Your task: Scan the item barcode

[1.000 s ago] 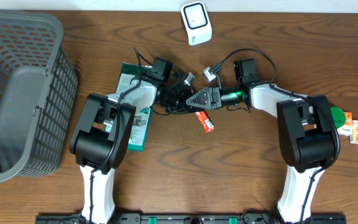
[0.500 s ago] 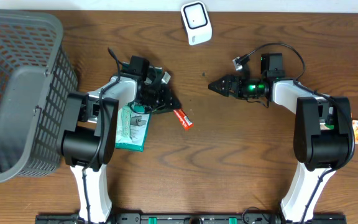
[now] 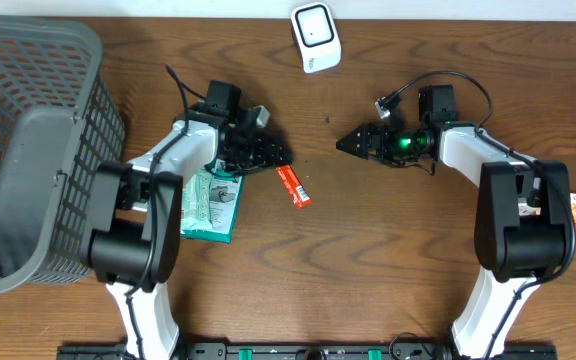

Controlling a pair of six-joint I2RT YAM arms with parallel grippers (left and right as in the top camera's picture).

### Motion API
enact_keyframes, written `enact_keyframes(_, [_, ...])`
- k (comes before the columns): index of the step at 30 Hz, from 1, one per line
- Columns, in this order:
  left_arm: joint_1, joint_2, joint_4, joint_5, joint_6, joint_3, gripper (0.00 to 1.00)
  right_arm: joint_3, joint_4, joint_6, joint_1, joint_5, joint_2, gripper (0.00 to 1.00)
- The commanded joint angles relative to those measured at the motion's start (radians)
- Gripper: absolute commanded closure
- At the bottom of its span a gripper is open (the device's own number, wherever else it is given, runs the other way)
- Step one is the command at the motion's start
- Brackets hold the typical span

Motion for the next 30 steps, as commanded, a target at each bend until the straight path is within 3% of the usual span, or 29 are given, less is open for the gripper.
enact_keyframes(1, [0.004,-0.082,-0.032,-0.231,0.000,-0.010,0.43,-0.027,-0.043,-0.016,0.021,0.203,-0.018,0.01])
enact_keyframes(2, [0.004,-0.087,-0.035,-0.233,0.001,-0.010,0.65,-0.027,-0.050,-0.016,0.031,0.220,-0.027,0.01])
enact_keyframes(3, [0.004,-0.088,-0.037,-0.233,0.000,-0.010,0.80,-0.027,-0.056,-0.016,0.047,0.241,-0.039,0.01])
enact_keyframes(5, [0.004,-0.083,-0.038,-0.233,0.001,-0.011,0.92,-0.027,-0.058,-0.015,0.077,0.268,-0.050,0.01])
enact_keyframes(11, [-0.024,-0.035,0.003,-0.242,0.017,-0.014,0.88,-0.027,-0.052,0.008,0.216,0.299,-0.052,0.01])
enact_keyframes(15, [-0.046,0.010,0.064,-0.367,0.016,-0.013,0.88,-0.027,-0.119,0.083,0.294,0.440,-0.052,0.01])
enact_keyframes(21, [-0.050,0.047,0.120,-0.394,0.015,-0.013,0.86,-0.027,-0.192,0.105,0.320,0.534,-0.052,0.01])
enact_keyframes(27, [-0.067,0.053,-0.002,-0.343,-0.002,-0.013,0.87,-0.027,-0.243,0.094,0.264,0.574,-0.052,0.01])
enact_keyframes(29, [-0.077,0.053,-0.056,-0.307,-0.003,-0.014,0.87,-0.027,-0.256,0.094,0.234,0.536,-0.052,0.01])
enact_keyframes(30, [-0.087,0.053,-0.091,-0.316,-0.003,-0.014,0.86,-0.027,-0.255,0.093,0.215,0.427,-0.052,0.01])
